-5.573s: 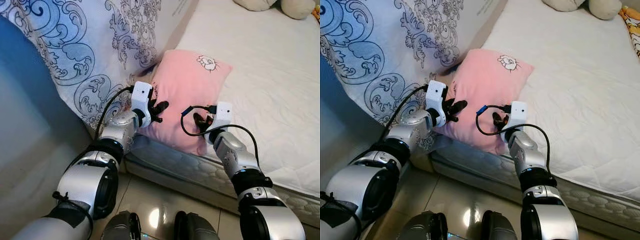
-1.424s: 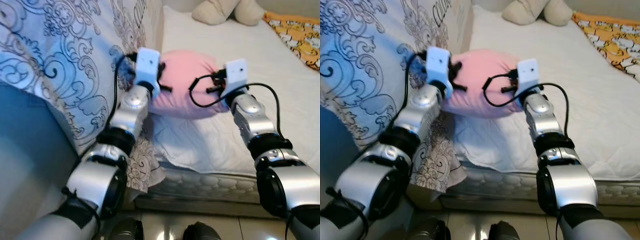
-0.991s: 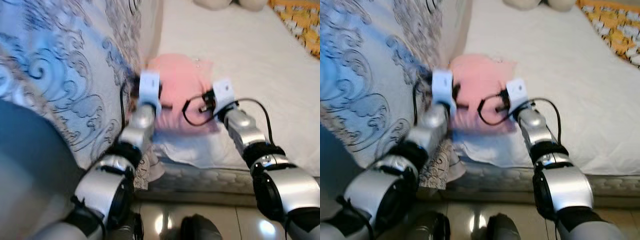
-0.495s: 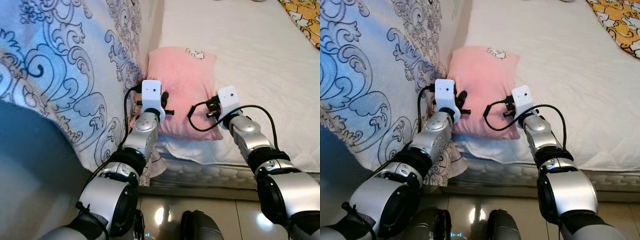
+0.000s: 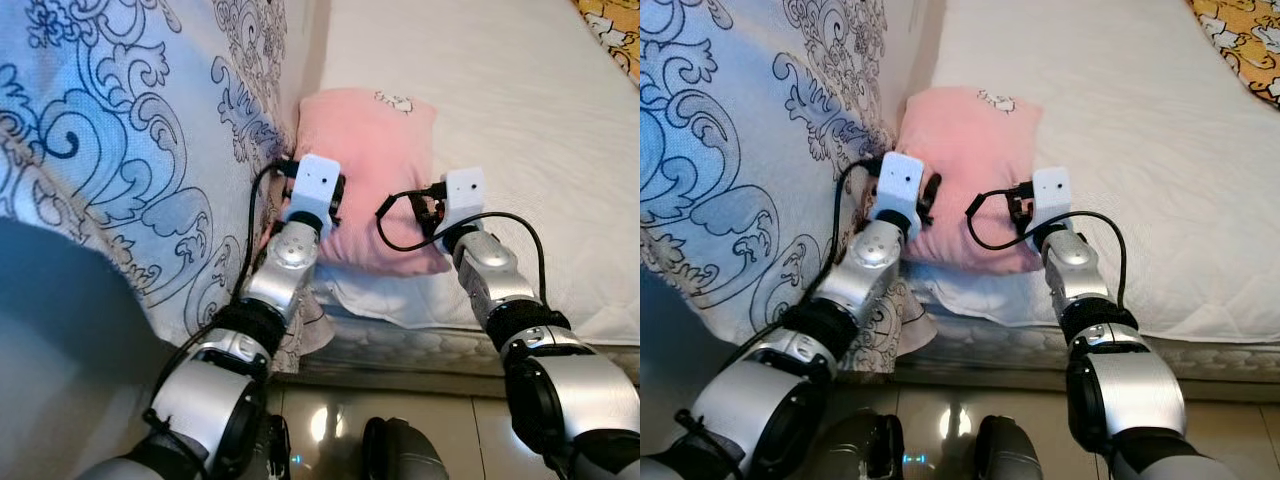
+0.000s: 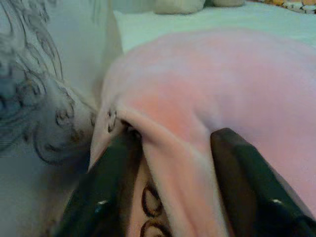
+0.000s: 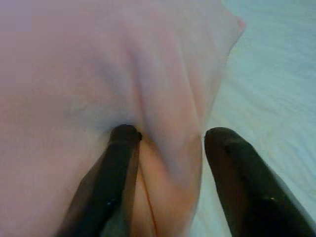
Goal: Clean up the room
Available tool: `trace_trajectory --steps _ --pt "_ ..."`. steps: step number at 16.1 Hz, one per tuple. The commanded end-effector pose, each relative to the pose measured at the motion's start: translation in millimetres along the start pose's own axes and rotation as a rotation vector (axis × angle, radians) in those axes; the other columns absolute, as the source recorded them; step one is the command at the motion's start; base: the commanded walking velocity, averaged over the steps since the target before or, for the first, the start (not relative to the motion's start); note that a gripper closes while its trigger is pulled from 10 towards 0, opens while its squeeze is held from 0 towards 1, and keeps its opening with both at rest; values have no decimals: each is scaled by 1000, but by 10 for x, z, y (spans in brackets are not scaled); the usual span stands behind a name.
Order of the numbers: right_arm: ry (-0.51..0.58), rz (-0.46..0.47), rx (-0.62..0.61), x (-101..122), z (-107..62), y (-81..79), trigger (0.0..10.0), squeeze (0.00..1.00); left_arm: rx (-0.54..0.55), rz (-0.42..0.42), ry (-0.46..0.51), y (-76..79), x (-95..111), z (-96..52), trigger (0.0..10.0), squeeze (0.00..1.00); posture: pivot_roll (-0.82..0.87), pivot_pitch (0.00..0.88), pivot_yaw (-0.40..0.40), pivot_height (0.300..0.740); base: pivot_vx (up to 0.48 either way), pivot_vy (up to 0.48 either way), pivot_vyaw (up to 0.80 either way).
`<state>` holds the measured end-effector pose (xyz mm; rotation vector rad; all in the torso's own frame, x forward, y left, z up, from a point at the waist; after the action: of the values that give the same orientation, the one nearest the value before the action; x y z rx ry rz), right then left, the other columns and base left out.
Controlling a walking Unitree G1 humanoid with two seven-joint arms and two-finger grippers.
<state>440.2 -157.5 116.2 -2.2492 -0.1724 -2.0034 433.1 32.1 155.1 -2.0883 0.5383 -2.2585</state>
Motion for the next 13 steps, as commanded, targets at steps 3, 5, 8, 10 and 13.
trace_trajectory --steps 3,5,8,10,13 --pt "73 38 -11 118 -11 -9 10000 1000 7 44 74 -69 177 -45 10000 1000 30 204 -31 710 0 0 0" --pt "89 41 -7 154 -9 -25 10000 1000 7 51 85 -94 215 -59 10000 1000 32 197 -29 710 0 0 0" --pt "114 49 18 160 -44 -94 10000 1000 -9 46 78 -143 268 -189 10000 1000 43 152 -28 710 0 0 0" --pt "127 46 22 140 -80 -119 10000 1000 -14 54 86 -153 291 -269 10000 1000 50 120 -28 710 0 0 0" --pt "262 -17 23 367 -217 -199 10000 1000 -8 100 196 -262 464 -405 10000 1000 53 44 -24 710 0 0 0"
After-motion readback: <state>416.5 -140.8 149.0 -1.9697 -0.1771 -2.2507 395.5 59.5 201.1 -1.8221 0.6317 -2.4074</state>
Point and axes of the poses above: a point about 5 cm out from each wrist's last joint towards the gripper, its own z axis pointing out of the wrist towards the gripper, its own x axis along the axis of the wrist's last joint, y = z × x, the point moved 6 cm from there along z, pointing out of the wrist towards the gripper, and after that the axes turned 5 degrees about z, right-handed, at the moved point
